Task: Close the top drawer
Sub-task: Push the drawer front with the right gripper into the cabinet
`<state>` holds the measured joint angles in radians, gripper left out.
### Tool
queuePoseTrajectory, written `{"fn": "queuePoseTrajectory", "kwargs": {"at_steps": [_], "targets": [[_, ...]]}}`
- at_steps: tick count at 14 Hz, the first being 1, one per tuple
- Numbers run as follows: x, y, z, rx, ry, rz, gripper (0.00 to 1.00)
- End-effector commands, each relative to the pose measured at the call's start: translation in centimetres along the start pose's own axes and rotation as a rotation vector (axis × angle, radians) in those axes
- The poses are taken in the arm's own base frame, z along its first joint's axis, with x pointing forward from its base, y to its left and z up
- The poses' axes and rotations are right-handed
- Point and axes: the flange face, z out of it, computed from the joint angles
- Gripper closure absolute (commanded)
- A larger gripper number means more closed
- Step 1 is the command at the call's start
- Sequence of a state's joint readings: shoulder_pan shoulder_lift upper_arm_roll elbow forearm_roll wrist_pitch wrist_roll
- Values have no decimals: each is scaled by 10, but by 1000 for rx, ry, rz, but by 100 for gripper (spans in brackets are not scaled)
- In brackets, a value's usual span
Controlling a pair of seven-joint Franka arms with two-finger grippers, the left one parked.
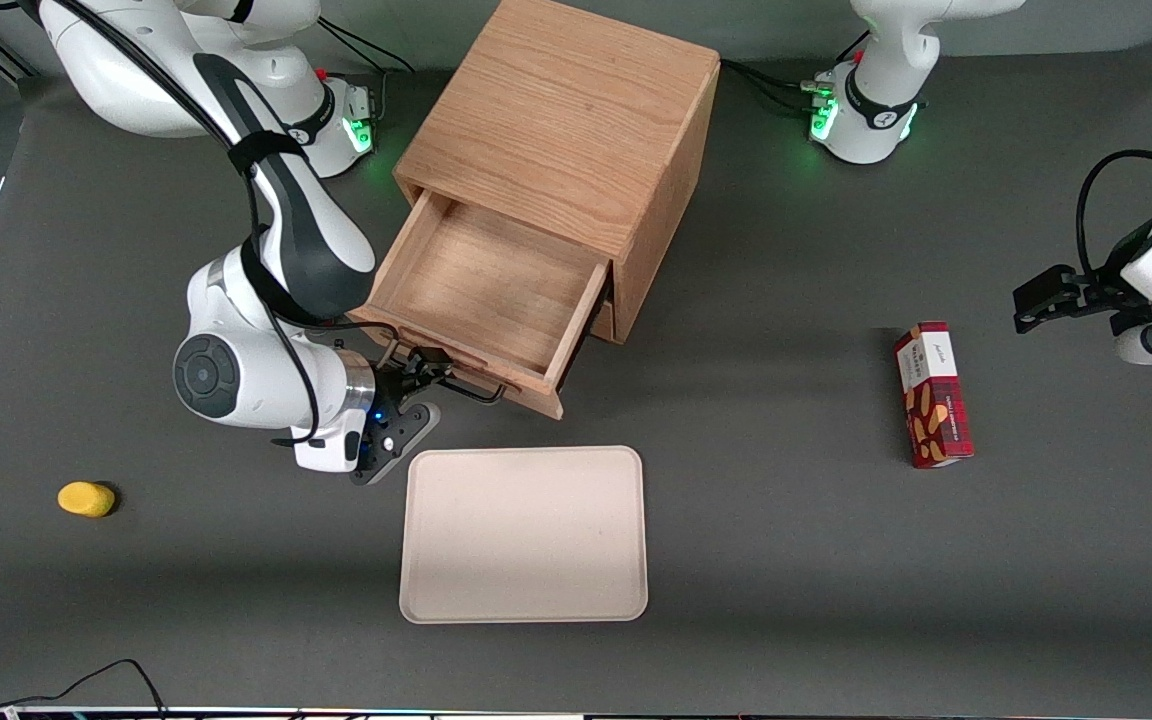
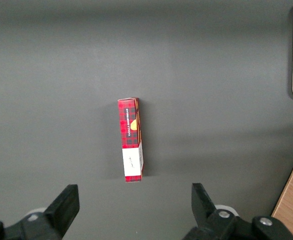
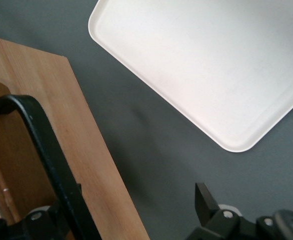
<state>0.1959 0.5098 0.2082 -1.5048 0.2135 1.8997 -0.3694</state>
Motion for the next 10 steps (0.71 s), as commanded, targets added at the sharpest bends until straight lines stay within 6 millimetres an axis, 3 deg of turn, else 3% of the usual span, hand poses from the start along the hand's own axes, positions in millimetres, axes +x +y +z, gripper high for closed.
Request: {"fn": "queuePoseTrajectory", "kwargs": {"at_steps": [1, 10], "targets": [[-2, -9, -4, -74, -25, -26, 0], [0, -18, -9, -116, -38, -140, 0]]}}
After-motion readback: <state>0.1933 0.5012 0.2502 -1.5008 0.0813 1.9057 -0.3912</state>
